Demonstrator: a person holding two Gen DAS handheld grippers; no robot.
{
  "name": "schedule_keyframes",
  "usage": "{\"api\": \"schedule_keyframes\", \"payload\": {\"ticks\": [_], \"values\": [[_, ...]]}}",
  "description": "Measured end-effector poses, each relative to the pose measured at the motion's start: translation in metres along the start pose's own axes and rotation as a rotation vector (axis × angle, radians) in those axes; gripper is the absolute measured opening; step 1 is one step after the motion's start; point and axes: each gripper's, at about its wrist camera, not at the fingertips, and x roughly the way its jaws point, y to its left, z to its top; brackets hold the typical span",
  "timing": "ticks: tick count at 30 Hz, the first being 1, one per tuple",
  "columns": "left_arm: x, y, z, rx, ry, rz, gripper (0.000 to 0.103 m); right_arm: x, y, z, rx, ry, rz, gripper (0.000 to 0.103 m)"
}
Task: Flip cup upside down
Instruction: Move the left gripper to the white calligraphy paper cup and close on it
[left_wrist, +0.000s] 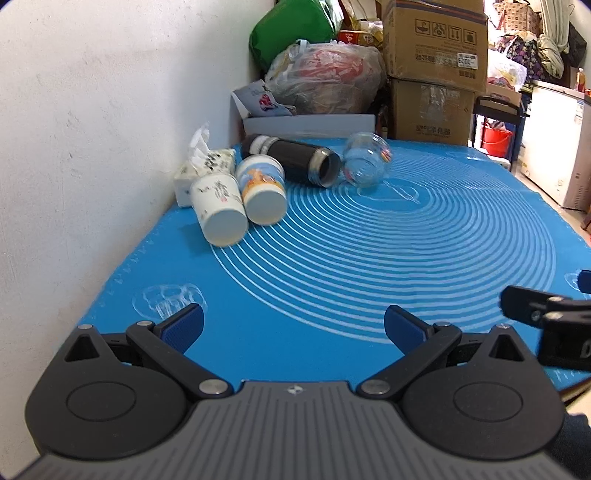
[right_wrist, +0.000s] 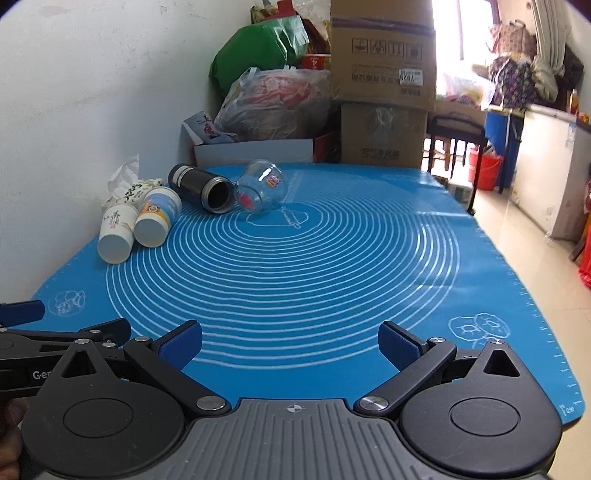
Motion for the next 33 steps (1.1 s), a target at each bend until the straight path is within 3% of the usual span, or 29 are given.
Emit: {"api": "schedule_keyframes", "payload": {"ticks": [8,16,22,29,31,33], "values": [[0.027,0.016,0.035,-0.025,-0.012,0.072,0.103,0.017,-0.007,0.031,-0.021,-0.027,0.0,0.103],[0.087,0.043,0.08,-0.106,0.012,0.171,0.103,0.042,-0.015,0.051,-0.046,-0.025,-0.008,0.103],[0.135,0.061,0.091,-0.118,0.069,0.218,0.103,0.059,-0.021,0.053,-0.065,-0.011,-0.024,0.103],[0.161,0.074,0.09,-0.172,0.105,0.202,0.101,0.073,-0.026,0.051,-0.067,0.009,-0.032,0.103],[0.163,0.075,0.089,-0.184,0.112,0.186,0.094,0.075,-0.027,0.05,-0.067,0.013,-0.032,0.103],[0.167,0.076,0.089,-0.185,0.129,0.176,0.08,0.077,-0.027,0.051,-0.068,0.018,-0.033,0.103]]}}
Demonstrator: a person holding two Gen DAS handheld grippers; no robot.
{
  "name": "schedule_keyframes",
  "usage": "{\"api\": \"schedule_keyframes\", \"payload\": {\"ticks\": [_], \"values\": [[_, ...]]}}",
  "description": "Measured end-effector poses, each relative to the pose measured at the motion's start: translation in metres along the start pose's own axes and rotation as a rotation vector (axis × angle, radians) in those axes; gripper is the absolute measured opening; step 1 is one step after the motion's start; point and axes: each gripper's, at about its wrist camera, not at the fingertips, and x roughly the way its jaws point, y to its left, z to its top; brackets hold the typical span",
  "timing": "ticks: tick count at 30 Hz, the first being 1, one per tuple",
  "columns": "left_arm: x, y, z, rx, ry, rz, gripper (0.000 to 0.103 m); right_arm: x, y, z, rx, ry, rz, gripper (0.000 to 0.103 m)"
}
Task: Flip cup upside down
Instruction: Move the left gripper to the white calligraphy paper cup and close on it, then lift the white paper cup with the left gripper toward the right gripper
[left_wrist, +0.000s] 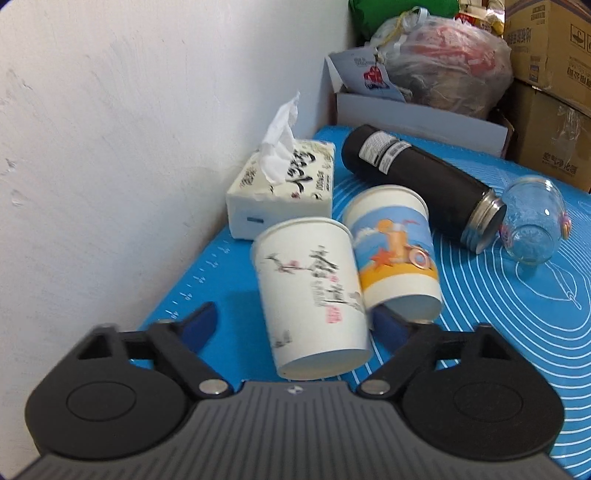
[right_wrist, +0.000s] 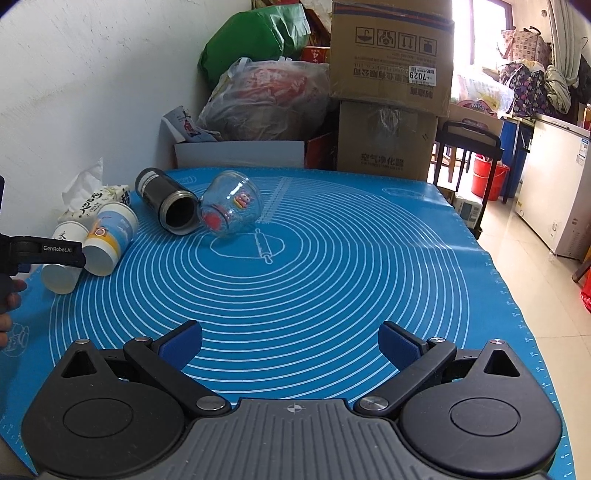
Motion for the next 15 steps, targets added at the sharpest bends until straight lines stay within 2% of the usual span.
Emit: {"api": "schedule_keyframes", "payload": {"ticks": [1,3,15], "values": [[0.001,0.0,0.0,-0.001,0.007,-0.003,0.076,0.001,0.0,-0.001,-0.001,0.002,-0.001,0.103],[0.004,0.001,0.001,-0.007,0.018,-0.015,0.062,0.001,0.001,-0.001,-0.002,0.005,-0.001,0.103],[-0.015,0.008,-0.002,0.002,-0.029,-0.009,0.061,-0.002,0.0,-0.001,-0.002,0.001,0.0,0.103]]}}
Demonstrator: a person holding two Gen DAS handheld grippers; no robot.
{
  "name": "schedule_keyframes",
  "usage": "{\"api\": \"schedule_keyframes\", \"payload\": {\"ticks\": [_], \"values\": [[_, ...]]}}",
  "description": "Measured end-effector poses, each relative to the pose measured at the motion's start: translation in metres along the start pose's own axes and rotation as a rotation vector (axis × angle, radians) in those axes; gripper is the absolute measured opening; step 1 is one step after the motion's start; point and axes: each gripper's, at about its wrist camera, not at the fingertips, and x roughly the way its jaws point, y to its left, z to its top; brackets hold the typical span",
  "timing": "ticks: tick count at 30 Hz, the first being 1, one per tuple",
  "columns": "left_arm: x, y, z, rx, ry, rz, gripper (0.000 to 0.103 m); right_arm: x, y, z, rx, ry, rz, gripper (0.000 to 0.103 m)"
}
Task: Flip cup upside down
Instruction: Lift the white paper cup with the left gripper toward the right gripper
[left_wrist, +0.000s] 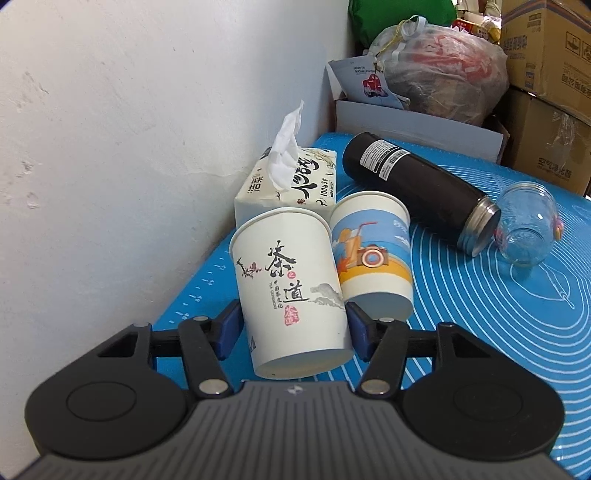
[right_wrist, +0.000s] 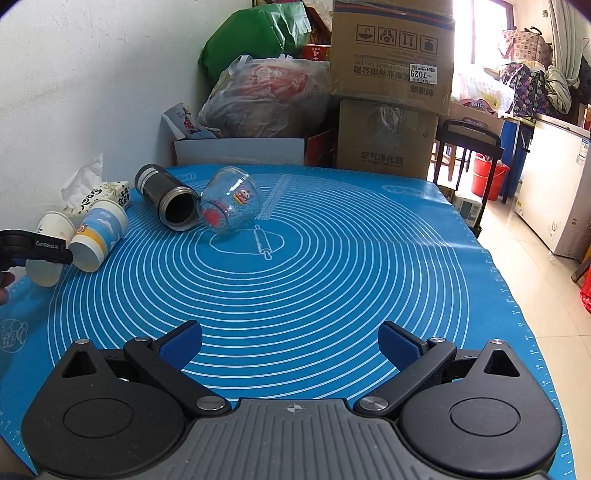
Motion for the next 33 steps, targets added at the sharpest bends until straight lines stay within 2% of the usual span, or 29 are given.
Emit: {"api": "schedule_keyframes", "payload": {"ticks": [3,8,12,17,23,28,33], "values": [[-0.005,0.002,-0.003,-0.003,0.008,0.006,0.06,-0.003,0.0,-0.001,-0.001,-0.003,0.004,0.103],[-0.034,-0.002,-0.009,0.006,-0.03,-0.014,0.06,-0.01,-0.003,0.001,-0.005,-0.019,-0.001,0.103],[-0.064,-0.022,-0.011,0.038,-0.061,-0.072,0.06,-0.015,-0.01,0.001,0.01,-0.018,-0.004,0.103],[-0.087,-0.065,-0.015,0.09,-0.074,-0.154,0.061,-0.023,-0.023,0.001,0.021,-0.025,-0.012,0.103],[-0.08,-0.12,-0.029,0.129,-0.01,-0.24,0.061,-0.026,-0.045,0.0,0.027,-0.022,-0.038,0.103],[-0.067,-0.152,-0.044,0.163,0.037,-0.256,0.061,-0.02,-0.066,-0.003,0.036,-0.006,-0.057,0.103],[-0.058,-0.165,-0.055,0.174,0.07,-0.246,0.061,-0.011,-0.076,-0.006,0.029,0.014,-0.068,0.103]]}}
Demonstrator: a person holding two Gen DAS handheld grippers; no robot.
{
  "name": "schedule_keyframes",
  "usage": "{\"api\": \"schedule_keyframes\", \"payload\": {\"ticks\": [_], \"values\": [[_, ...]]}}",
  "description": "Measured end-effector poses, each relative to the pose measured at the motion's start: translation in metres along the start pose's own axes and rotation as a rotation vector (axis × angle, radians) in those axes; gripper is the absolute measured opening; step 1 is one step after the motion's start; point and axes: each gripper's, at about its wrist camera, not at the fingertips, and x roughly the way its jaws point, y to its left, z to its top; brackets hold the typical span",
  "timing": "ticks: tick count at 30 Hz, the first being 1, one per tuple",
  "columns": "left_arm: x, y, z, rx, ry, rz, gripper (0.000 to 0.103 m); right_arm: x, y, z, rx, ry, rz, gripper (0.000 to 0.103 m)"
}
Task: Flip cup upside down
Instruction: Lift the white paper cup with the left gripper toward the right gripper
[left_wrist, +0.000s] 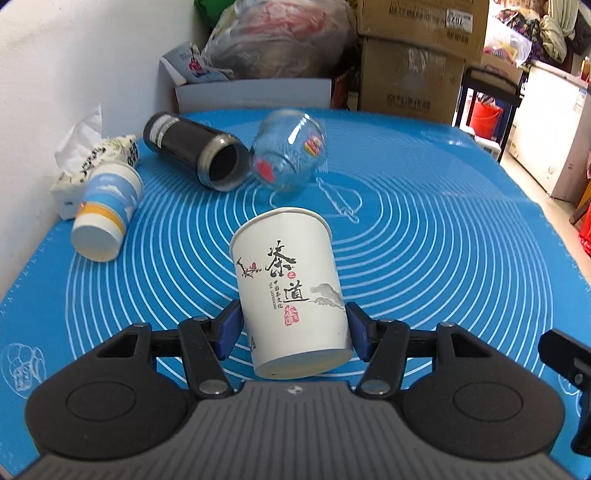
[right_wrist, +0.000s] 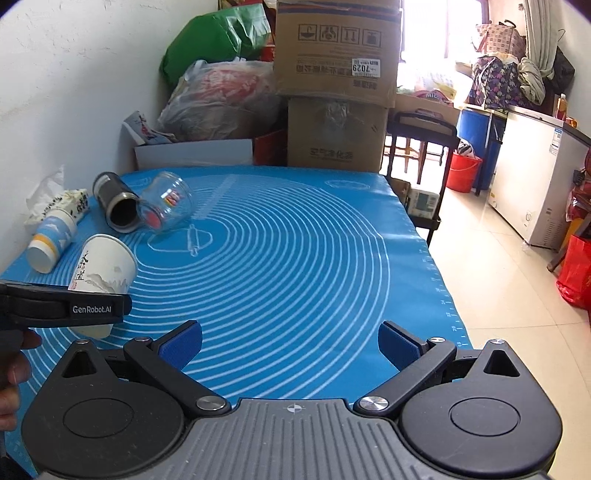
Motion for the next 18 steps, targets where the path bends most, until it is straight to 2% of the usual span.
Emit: {"api": "schedule_keyframes", "payload": {"ticks": [8,14,15,16,18], "values": [[0.003,-0.0037,-0.0027,0.018,-0.005,0.009,0.063,0.0089,0.0035,-0.0034,-0.015,0.022,0.013,0.103],[0.001,-0.0059,-0.0032,0.026,-0.008,-0.007,0.07,0.0109,0.0046,-0.0038,-0.02,0.03,0.011,0.103],[0.0,-0.0065,-0.0031,0.029,-0.013,-0.007,0.077,0.011,0.0048,-0.004,-0.02,0.031,0.01,0.103],[-0.0011,-0.0065,-0.0032,0.031,-0.02,-0.008,0.079,0.0112,0.0049,-0.0039,-0.02,0.032,0.01,0.103],[-0.0026,-0.0076,-0.0033,0.04,-0.03,-0.006,0.079,0.0106,0.0045,-0.0044,-0.019,0.033,0.01,0.103]]}}
